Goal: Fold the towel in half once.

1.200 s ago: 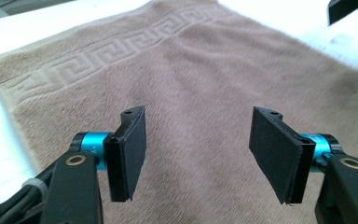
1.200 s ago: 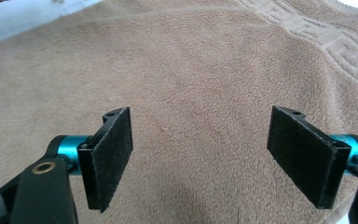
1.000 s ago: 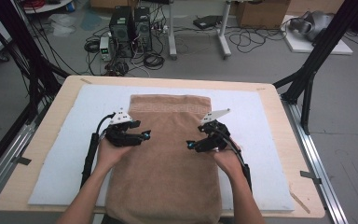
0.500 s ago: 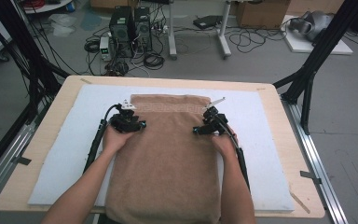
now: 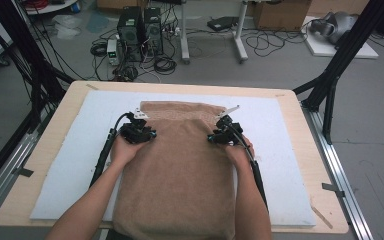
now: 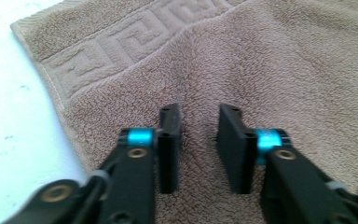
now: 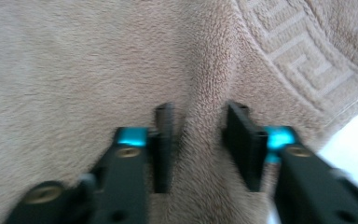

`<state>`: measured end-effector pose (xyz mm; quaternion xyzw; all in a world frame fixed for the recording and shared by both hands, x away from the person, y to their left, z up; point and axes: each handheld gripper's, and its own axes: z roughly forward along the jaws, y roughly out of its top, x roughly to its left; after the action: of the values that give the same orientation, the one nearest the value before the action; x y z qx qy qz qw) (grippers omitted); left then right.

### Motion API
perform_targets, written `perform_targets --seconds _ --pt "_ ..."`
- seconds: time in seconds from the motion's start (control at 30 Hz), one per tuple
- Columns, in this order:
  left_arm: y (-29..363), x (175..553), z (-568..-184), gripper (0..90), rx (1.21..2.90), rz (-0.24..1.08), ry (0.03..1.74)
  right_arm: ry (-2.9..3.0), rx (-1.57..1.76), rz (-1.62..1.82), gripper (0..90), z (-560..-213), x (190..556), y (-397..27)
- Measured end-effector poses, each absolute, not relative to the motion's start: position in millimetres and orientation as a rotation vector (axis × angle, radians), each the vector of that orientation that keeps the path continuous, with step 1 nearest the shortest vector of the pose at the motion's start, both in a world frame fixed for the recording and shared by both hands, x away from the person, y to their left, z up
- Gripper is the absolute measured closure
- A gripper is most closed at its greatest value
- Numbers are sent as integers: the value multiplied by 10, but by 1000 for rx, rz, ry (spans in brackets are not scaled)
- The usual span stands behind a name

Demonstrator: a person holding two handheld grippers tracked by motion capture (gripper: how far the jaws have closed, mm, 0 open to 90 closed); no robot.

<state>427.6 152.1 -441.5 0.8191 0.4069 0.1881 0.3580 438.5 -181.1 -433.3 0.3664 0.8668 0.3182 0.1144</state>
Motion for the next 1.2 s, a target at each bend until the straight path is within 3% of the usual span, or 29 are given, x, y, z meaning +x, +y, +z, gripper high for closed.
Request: perform_targets --seconds 0.07,0.1,0.33,0.63,0.83,0.97,1.03,1.07,1.2 --pt "1509 4264 -4407 818 2131 481 1033 2556 1074 972 807 -4338 4368 -1833" --pt "1502 4259 -4403 835 2135 485 1033 2569 1088 987 820 -4337 4351 -1842" --pt "1553 4186 -4322 851 2156 446 1030 2610 1034 1044 834 -4285 4285 -1865" --pt "1794 4033 -3958 858 1973 395 997 2537 924 1228 840 -3899 4135 -2011" --pt "1882 3500 -3728 857 1984 438 849 2621 779 1278 833 -3578 3774 -2052" --pt "1953 2938 -3783 853 2047 371 748 2725 687 1261 823 -3607 3337 -2028" --pt "2007 2705 -3880 780 2087 301 717 2881 659 1252 724 -3765 3133 -2008" --pt "2039 2623 -3914 671 2098 283 706 2950 650 1197 655 -3845 3051 -1999" --pt "2156 2598 -3921 530 2064 305 726 2870 666 1228 553 -3909 2928 -2091"
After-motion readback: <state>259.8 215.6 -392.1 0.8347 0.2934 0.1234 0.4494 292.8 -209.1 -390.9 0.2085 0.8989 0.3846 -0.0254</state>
